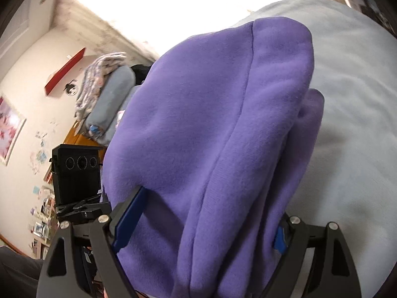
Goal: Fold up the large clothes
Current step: 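Lift the hoodie bundle and carry it toward the folded clothes stack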
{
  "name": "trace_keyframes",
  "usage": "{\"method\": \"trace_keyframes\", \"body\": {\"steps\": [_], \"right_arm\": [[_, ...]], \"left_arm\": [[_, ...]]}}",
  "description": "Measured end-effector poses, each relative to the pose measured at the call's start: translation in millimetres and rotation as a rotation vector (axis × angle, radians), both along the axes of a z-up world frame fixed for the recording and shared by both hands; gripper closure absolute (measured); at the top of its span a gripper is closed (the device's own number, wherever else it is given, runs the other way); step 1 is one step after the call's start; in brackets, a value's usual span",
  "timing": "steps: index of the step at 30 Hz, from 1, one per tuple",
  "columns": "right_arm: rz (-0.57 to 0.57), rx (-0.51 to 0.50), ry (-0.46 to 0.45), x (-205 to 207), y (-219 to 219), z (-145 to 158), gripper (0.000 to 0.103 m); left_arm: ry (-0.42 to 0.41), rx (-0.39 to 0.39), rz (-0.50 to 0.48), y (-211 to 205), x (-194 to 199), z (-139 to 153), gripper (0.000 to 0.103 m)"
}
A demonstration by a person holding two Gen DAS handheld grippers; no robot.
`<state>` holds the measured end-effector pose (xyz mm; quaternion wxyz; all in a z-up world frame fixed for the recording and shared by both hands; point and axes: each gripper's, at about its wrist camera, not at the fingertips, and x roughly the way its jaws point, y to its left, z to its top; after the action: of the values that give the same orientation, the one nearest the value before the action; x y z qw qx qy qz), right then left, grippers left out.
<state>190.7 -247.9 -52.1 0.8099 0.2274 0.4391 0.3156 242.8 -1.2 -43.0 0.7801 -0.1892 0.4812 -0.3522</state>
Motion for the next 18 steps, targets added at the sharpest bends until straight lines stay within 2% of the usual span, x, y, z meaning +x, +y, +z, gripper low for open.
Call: {"method": "trace_keyframes", "body": {"steps": [3, 9, 13, 18], "right_arm": [[0.04, 0.012, -0.036, 3.2, 38.6, 23.3, 0.017], [0.112, 0.049, -0.088, 24.4, 120.8, 61.9, 0.017], [0.149, 0.092, -0.11, 51.9, 180.4, 82.4, 0.017], [0.172, 0.139, -0.146, 89.1, 242.4, 99.6, 0.017]], "left_arm": [[-0.032, 0.01, 0.029, 31.1, -5.5, 27.4, 0.006], [-0.083, 0.042, 0.1, 118.7, -1.1, 83.8, 0.006], [-0.112, 0.073, 0.146, 179.0, 16.8, 118.8, 0.006], [-0.137, 0.103, 0.19, 246.2, 53.6, 146.8, 0.006]]}}
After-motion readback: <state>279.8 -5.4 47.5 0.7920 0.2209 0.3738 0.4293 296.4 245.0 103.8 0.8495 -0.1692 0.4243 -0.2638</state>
